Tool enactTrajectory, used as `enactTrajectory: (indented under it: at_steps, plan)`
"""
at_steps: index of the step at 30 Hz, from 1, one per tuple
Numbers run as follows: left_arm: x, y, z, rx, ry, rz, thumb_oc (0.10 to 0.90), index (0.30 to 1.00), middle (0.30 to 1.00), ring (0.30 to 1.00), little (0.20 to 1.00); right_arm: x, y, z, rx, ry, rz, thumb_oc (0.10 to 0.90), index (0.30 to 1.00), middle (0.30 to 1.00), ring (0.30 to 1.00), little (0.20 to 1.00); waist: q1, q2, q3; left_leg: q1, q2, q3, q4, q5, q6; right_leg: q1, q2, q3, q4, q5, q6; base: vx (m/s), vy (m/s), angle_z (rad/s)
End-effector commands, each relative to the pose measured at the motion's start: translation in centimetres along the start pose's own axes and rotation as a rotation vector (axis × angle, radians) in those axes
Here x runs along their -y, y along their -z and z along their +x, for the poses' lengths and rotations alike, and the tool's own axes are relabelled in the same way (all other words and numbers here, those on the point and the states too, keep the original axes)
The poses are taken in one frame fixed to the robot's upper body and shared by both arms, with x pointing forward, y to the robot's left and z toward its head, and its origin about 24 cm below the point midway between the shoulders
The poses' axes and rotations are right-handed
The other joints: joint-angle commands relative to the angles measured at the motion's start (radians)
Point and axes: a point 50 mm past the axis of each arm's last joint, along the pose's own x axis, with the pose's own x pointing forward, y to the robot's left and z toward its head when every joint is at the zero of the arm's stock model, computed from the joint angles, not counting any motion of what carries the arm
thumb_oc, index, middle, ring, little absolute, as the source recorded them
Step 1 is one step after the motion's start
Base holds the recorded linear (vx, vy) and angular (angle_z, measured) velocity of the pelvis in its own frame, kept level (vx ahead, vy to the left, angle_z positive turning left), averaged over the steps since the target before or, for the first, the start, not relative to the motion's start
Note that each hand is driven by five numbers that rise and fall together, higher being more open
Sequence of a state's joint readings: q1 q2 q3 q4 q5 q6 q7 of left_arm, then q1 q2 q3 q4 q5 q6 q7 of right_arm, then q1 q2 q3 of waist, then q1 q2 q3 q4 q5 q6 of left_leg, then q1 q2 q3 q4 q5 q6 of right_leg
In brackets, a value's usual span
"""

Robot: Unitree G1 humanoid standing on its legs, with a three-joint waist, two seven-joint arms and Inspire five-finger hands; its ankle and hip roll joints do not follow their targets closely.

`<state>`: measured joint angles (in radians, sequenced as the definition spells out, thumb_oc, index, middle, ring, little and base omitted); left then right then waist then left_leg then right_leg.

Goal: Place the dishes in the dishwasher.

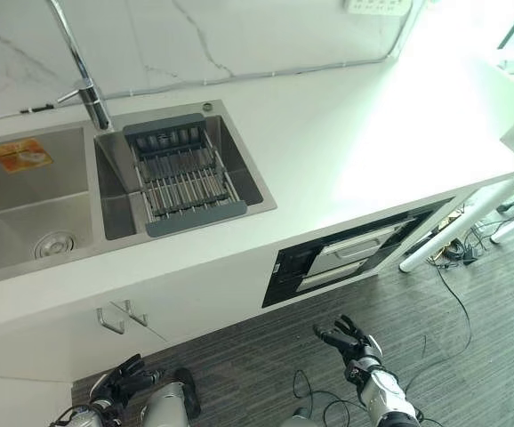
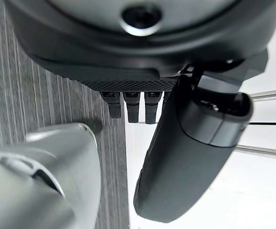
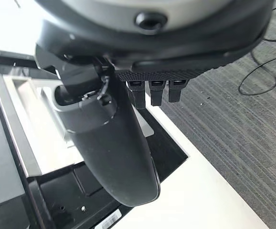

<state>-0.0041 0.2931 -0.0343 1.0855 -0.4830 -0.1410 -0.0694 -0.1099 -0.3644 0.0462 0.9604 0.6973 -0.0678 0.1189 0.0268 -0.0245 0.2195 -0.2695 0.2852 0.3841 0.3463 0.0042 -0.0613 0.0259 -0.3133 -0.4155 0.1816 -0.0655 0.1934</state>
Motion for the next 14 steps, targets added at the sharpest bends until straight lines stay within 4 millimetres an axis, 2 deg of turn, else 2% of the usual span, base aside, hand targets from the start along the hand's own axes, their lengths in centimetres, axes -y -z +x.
enactTrajectory:
  at_steps: [1,9,11,14]
  plan:
    - [-0.7,-0.6,-0.1,0.069,-0.074,0.062,0.8,0.9,0.9,0.9,0.9,-0.8,-4.0,0.8,0.164,0.004,-0.118,0.8,0.9,0.9,0.9,0.9,0.027,0.024,-0.011,0.163,0.062,-0.033,-0.046,-0.076,-0.096,-0.041,-0.015,0.0,0.118,-0.049,-0.012,0.05,0.008,-0.15]
    - [-1.1,1.2,-0.3,-0.015,-0.116,0.089,0.8,0.9,0.9,0.9,0.9,0.6,-0.1,0.1,0.033,0.108,-0.227,0.8,0.9,0.9,0.9,0.9,0.008,0.016,-0.034,0.193,0.072,-0.035,-0.046,-0.088,-0.103,-0.034,0.0,0.012,0.118,-0.061,-0.023,0.05,0.004,-0.08]
    - [-1.5,1.7,-0.5,-0.045,-0.131,0.102,0.8,0.9,0.9,0.9,0.9,1.0,1.6,-0.2,-0.036,0.132,-0.26,0.8,0.9,0.9,0.9,0.9,0.007,0.015,-0.043,0.205,0.068,-0.041,-0.046,-0.095,-0.102,-0.03,0.005,0.014,0.118,-0.062,-0.025,0.1,0.005,-0.01]
    - [-1.6,1.9,-0.5,-0.06,-0.133,0.101,0.8,0.9,0.9,0.9,0.9,1.1,2.2,-0.3,-0.059,0.14,-0.271,0.8,0.9,0.9,0.9,0.9,0.007,0.015,-0.045,0.209,0.066,-0.043,-0.046,-0.097,-0.101,-0.027,0.005,0.014,0.118,-0.061,-0.025,0.03,0.002,0.01]
